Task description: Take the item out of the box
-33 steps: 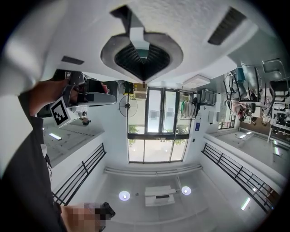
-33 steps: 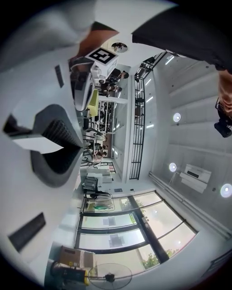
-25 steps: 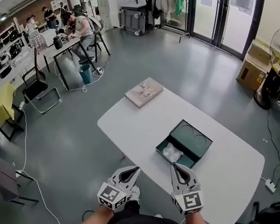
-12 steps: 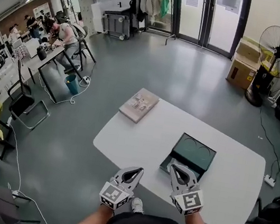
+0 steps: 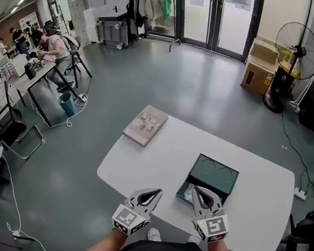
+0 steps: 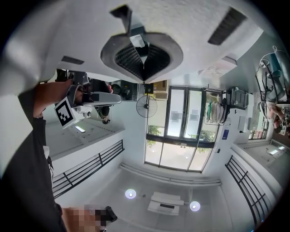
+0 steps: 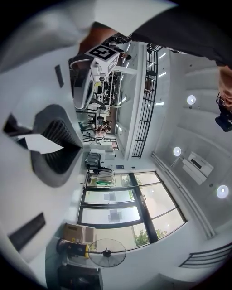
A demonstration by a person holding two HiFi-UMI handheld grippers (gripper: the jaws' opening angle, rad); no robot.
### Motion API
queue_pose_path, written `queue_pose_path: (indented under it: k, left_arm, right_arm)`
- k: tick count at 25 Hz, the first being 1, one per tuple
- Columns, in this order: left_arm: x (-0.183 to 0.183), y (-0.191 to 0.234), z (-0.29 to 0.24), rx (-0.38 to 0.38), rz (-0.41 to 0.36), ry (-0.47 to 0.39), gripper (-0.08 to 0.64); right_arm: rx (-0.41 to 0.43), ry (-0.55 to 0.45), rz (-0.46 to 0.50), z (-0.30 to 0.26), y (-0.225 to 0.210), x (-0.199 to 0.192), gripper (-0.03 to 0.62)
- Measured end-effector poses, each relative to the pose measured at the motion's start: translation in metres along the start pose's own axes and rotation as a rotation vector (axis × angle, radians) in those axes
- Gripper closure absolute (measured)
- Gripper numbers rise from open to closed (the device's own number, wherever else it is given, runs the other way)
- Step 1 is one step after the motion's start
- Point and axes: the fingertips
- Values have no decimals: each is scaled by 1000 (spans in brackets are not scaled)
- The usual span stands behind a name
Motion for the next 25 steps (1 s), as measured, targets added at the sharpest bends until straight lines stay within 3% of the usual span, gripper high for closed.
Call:
queue_pose_path:
  k: [13,19,25]
  left_arm:
    - [-7,-22,-39,22,24,30,548]
    - [-23,-26,-48,37,32,70,548]
    - [-40,-29,-46,64,47,110,548]
  right_arm:
    - [61,149,-22,10,-39,-36,586]
    - [96,310,-38,9,-56,-89,582]
    - [199,493,-30,0,-51,-143,509]
Point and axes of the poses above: the fingertips, and each gripper's own axes: z backward along the fingers, y to its left, x out of its top, and after that the axes turned 15 degrees about x, right-handed
